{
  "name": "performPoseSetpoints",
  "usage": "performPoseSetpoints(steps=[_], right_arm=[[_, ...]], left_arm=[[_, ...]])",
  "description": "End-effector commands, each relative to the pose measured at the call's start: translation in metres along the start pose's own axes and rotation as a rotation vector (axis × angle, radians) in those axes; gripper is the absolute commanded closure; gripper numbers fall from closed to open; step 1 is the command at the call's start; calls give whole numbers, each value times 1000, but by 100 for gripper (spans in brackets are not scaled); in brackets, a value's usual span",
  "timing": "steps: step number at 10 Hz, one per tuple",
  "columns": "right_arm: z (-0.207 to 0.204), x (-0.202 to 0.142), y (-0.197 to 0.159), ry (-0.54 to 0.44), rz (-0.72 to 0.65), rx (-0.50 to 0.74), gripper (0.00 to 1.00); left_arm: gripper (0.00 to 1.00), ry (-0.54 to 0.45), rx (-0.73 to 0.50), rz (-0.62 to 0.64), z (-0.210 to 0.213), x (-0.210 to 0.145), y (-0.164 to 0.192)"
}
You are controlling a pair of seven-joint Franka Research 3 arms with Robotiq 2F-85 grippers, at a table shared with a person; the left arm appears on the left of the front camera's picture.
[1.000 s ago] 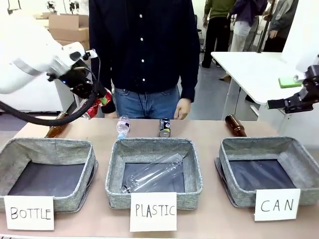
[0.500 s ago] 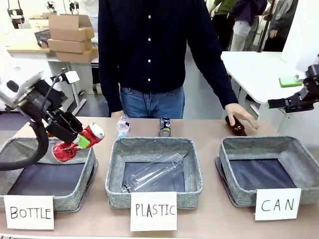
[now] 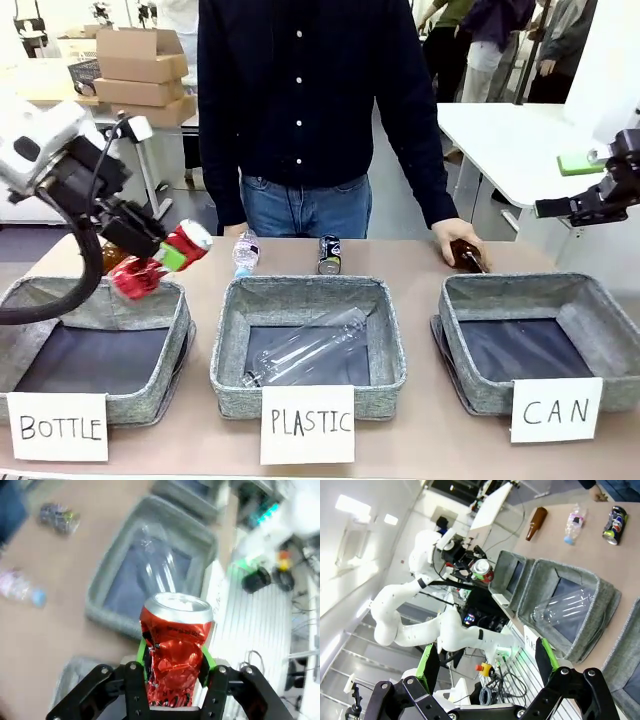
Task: Sort the can waste into the basket.
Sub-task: Pick up the can waste from the table and place it in the right Fabric basket.
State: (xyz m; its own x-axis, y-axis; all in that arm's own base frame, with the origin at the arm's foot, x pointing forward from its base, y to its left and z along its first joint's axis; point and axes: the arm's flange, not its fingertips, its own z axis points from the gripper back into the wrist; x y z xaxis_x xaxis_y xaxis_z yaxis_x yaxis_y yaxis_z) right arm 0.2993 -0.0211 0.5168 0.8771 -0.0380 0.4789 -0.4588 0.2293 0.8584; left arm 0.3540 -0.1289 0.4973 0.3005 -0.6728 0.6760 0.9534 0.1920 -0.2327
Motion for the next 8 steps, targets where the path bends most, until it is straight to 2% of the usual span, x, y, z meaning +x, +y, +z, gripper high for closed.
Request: performPoseSetpoints(steps=[1, 2, 3, 4, 5, 6, 7, 8], right_arm=[[27, 4, 13, -13, 48, -114, 0], [60, 5, 16, -52, 51, -271, 0], [101, 2, 16, -81, 23, -431, 0], [138, -9, 15, -99, 15, -535, 0], [157, -21, 9, -104, 14, -594, 0], [168, -37, 4, -113, 10, -576, 0], [176, -56, 2, -101, 51, -500, 0], [182, -76, -1, -151, 128, -396, 0]], left_arm=[[59, -47, -62, -386, -59, 91, -16], [59, -15, -34, -472, -84, 151, -38], [59, -8, -71, -596, -112, 204, -62], [59, 8, -72, -684, -148, 256, -89], [59, 73, -84, -726, -188, 295, -108], [59, 137, -73, -812, -228, 323, -118], [59, 189, -118, -864, -269, 350, -122], [59, 203, -120, -884, -311, 374, -124]])
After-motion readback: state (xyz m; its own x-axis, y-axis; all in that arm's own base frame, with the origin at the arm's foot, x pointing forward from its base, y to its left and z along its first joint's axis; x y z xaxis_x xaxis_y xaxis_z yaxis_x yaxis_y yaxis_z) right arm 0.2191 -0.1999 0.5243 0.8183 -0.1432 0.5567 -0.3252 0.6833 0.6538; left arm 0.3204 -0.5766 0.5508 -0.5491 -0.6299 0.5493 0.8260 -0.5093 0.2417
